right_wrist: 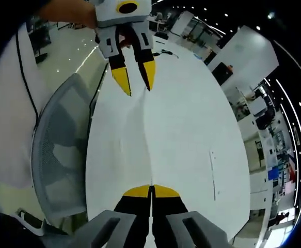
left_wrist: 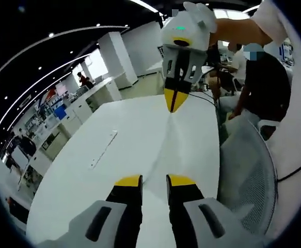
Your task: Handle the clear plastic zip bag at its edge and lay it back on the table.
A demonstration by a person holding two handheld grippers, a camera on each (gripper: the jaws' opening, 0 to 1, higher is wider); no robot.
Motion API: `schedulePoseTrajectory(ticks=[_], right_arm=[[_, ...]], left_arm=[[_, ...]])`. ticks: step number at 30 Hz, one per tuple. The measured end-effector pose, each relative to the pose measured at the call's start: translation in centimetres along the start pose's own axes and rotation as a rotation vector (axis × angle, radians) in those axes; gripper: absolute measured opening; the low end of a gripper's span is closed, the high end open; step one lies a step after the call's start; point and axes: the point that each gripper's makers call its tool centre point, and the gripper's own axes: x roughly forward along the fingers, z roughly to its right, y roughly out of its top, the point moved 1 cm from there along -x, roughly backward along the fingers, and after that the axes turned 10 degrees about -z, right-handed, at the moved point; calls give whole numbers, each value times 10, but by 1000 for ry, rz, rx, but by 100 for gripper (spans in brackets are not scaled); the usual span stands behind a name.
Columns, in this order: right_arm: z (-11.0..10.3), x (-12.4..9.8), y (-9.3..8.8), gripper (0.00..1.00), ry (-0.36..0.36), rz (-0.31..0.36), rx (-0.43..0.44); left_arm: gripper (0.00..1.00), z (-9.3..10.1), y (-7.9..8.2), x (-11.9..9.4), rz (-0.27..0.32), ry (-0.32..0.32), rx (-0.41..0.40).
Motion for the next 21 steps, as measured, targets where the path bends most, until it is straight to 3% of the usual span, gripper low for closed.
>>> schedulePoseTrajectory(ticks=[6, 21], right_arm=[[1, -4, 1, 0, -2, 1, -9], [0, -7, 2, 0, 1, -6, -19]], left_arm=[[13, -2, 3, 1, -23, 8, 45], [1, 5, 4, 5, -129, -50, 169]])
